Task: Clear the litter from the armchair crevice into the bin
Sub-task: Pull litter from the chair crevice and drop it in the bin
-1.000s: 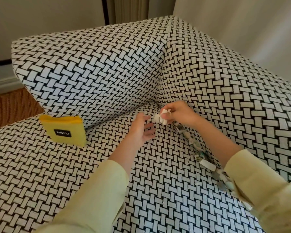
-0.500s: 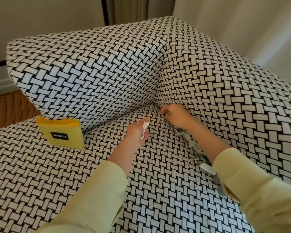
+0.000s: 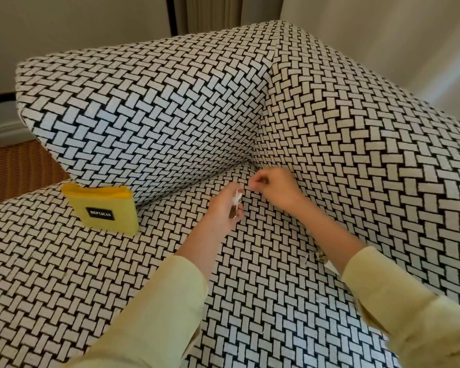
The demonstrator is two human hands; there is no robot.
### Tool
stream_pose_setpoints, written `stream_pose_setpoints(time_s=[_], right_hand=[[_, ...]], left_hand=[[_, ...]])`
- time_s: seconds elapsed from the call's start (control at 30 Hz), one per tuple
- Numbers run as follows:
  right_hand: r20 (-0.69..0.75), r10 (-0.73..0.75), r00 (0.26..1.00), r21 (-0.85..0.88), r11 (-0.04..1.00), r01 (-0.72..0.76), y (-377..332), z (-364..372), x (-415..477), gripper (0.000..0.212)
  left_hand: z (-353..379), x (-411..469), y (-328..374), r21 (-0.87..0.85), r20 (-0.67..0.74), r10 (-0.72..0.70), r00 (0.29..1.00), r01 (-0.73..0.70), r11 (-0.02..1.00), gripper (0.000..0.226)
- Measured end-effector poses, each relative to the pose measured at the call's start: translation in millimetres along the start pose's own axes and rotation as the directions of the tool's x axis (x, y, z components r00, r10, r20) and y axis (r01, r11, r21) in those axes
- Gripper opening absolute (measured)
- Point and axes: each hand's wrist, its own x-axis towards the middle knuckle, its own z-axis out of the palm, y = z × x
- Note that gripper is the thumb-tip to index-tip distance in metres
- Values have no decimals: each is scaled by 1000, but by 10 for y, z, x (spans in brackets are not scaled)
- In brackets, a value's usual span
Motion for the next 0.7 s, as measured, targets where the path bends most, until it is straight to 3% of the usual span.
stream_pose_setpoints(time_s=[0.07,0.13,0.23,0.3,0.4,0.5,0.57,0.7], right_hand=[[96,-112,989,114,988,101,-120,-40,-141,12],[173,-168,971,60,985,160,-187,-87,-232,11],[349,-111,930,76,993,90,-217,-387,-216,17],[371,-38,928,68,998,14,-185,-631,-169,26],[363,10,932,-229,970,79,-74,-653,-67,35],[449,89,889,-565,799,206,71,-403,-83,44],[466,125,876,-666,701,254,146,-317,-143,45],[451,106,886,-734,609,301,182,-216,-235,29]], left_hand=[[46,-15,5,-34,37,-16,999,17,999,23],[131,-47,-9,-14,87,-16,996,18,1000,26],[209,-73,-52,112,76,33,997,-42,993,27],[193,-61,-46,160,26,58,998,-62,985,32],[165,-71,-60,106,16,27,1000,-29,994,29],[205,-139,-127,112,74,-15,997,6,994,39],[228,-169,-149,119,99,-12,995,0,993,43],[195,-160,-158,127,93,-2,996,-10,992,42]])
